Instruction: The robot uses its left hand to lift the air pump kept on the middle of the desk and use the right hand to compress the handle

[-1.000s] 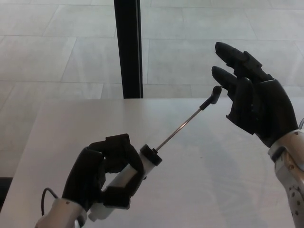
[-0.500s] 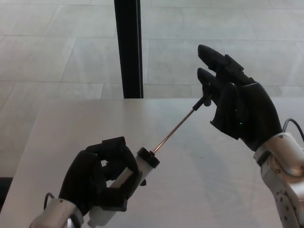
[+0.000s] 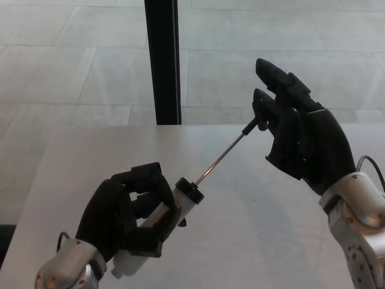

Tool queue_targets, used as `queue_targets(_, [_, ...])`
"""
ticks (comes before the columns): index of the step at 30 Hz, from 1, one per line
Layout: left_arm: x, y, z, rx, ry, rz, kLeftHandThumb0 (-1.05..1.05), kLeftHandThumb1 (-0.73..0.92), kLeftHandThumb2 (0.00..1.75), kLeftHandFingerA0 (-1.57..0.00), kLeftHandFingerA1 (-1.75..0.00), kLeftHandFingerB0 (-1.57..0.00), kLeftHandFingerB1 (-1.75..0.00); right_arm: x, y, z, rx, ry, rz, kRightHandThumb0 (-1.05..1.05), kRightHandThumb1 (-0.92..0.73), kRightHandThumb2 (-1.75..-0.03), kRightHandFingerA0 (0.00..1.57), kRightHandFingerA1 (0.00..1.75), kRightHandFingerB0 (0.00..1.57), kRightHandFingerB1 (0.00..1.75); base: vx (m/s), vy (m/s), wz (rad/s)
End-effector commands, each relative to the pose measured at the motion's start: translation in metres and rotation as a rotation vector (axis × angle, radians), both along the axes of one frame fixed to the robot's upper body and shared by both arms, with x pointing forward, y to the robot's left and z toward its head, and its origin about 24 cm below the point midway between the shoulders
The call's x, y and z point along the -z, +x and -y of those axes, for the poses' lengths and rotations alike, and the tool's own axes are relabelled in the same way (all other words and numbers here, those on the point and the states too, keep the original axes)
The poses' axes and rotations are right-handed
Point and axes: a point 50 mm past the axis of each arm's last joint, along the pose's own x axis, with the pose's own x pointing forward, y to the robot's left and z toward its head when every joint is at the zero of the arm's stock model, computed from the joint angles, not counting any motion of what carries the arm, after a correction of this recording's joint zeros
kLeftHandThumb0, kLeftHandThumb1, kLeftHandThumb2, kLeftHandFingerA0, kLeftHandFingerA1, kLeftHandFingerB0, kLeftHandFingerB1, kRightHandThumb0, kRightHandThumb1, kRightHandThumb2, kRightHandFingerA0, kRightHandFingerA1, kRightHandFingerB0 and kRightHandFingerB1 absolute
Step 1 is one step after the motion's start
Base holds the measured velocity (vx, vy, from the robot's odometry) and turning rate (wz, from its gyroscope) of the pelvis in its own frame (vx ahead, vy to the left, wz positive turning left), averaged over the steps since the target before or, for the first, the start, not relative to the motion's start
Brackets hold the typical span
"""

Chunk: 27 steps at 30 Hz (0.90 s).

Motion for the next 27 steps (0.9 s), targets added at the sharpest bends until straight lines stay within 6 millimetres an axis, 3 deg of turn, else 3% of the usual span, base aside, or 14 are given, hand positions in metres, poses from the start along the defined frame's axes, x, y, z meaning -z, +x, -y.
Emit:
queue_targets(1, [-0.005,0.006,0.000,-0.009,0.005,0.007,-0.17,0.48,1.57,-1.11,-1.75,-0.98,-1.72,0.006,-0.002,-0.002,-0.012,0.033,-0.043,-0.89,-0.79,-1.27,0.02,0.17,0.02,0.20,0.00,0.000,0.00])
queue_targets(2, [-0.006,0.007,-0.001,-0.011,0.002,0.001,-0.29,0.51,1.46,-1.35,-1.64,-1.12,-1.52,0.006,-0.003,-0.003,-0.022,0.040,-0.050,-0.89,-0.79,-1.28,0.02,0.18,0.01,0.21,0.00,0.000,0.00])
queue_targets(4, [-0.009,0.008,-0.002,-0.014,0.000,0.006,-0.18,0.48,1.58,-1.11,-1.75,-0.97,-1.74,0.008,-0.006,-0.006,-0.049,0.058,-0.064,-1.04,-0.89,-0.92,0.00,0.26,0.01,0.23,0.00,0.000,0.00])
queue_targets(10, [-0.019,0.015,-0.007,-0.030,0.039,0.020,-0.27,0.50,1.48,-1.33,-1.67,-1.10,-1.53,0.012,-0.010,-0.009,-0.104,0.066,-0.099,-0.89,-0.78,-1.27,0.00,0.19,0.00,0.22,0.00,0.000,0.00])
queue_targets(12, [-0.023,0.018,-0.008,-0.042,0.045,0.003,-0.13,0.45,1.59,-1.06,-1.75,-0.94,-1.71,0.012,-0.012,-0.011,-0.124,0.068,-0.097,-0.89,-0.79,-1.27,0.00,0.21,0.00,0.23,0.00,0.000,0.00])
queue_targets(13, [-0.024,0.019,-0.008,-0.037,0.045,0.007,-0.21,0.49,1.49,-1.34,-1.68,-1.08,-1.51,0.012,-0.012,-0.011,-0.127,0.069,-0.099,-0.89,-0.79,-1.27,0.00,0.20,0.00,0.23,0.00,0.000,0.00])
queue_targets(14, [-0.025,0.019,-0.008,-0.038,0.048,0.008,-0.08,0.50,1.59,-1.09,-1.75,-0.99,-1.63,0.012,-0.012,-0.011,-0.129,0.069,-0.101,-0.90,-0.79,-1.26,0.00,0.19,0.00,0.22,0.00,0.000,0.00])
queue_targets(15, [-0.026,0.020,-0.009,-0.039,0.058,0.011,-0.19,0.45,1.52,-1.35,-1.72,-1.07,-1.53,0.011,-0.012,-0.010,-0.123,0.049,-0.096,-0.92,-0.81,-1.28,0.00,0.18,0.00,0.22,0.00,0.000,0.00])
queue_targets(16, [-0.026,0.021,-0.010,-0.039,0.070,0.016,-0.09,0.41,1.63,-1.05,-1.75,-0.94,-1.73,0.010,-0.013,-0.010,-0.124,0.032,-0.092,-0.93,-0.82,-1.28,0.00,0.17,0.00,0.21,0.00,0.000,0.00])
queue_targets(18, [-0.026,0.021,-0.010,-0.040,0.072,0.014,-0.09,0.40,1.63,-1.05,-1.75,-0.94,-1.73,0.010,-0.013,-0.009,-0.126,0.029,-0.092,-0.91,-0.80,-1.28,0.00,0.19,0.00,0.22,0.00,0.000,0.00])
queue_targets(19, [-0.027,0.022,-0.011,-0.042,0.076,0.013,-0.17,0.43,1.54,-1.35,-1.74,-1.07,-1.54,0.009,-0.012,-0.009,-0.131,0.025,-0.088,-0.90,-0.79,-1.27,0.00,0.20,0.00,0.23,0.00,0.000,0.00])
queue_targets(22, [-0.027,0.022,-0.012,-0.045,0.072,0.008,-0.08,0.38,1.63,-1.04,-1.75,-0.94,-1.71,0.007,-0.011,-0.006,-0.124,-0.005,-0.079,-0.88,-0.77,-1.26,0.00,0.21,0.00,0.24,0.00,0.000,0.00])
queue_targets(23, [-0.027,0.022,-0.013,-0.043,0.079,0.014,-0.03,0.66,1.32,-1.21,-1.27,-1.25,-1.28,0.006,-0.011,-0.004,-0.116,-0.029,-0.070,-0.92,-0.81,-1.28,0.00,0.18,0.00,0.22,0.00,0.000,0.00])
queue_targets(27, [-0.027,0.021,-0.013,-0.041,0.088,0.016,-0.03,0.67,1.32,-1.21,-1.27,-1.25,-1.28,0.002,-0.010,-0.002,-0.112,-0.073,-0.055,-0.91,-0.78,-1.27,0.03,0.18,0.05,0.22,0.00,0.000,0.00])
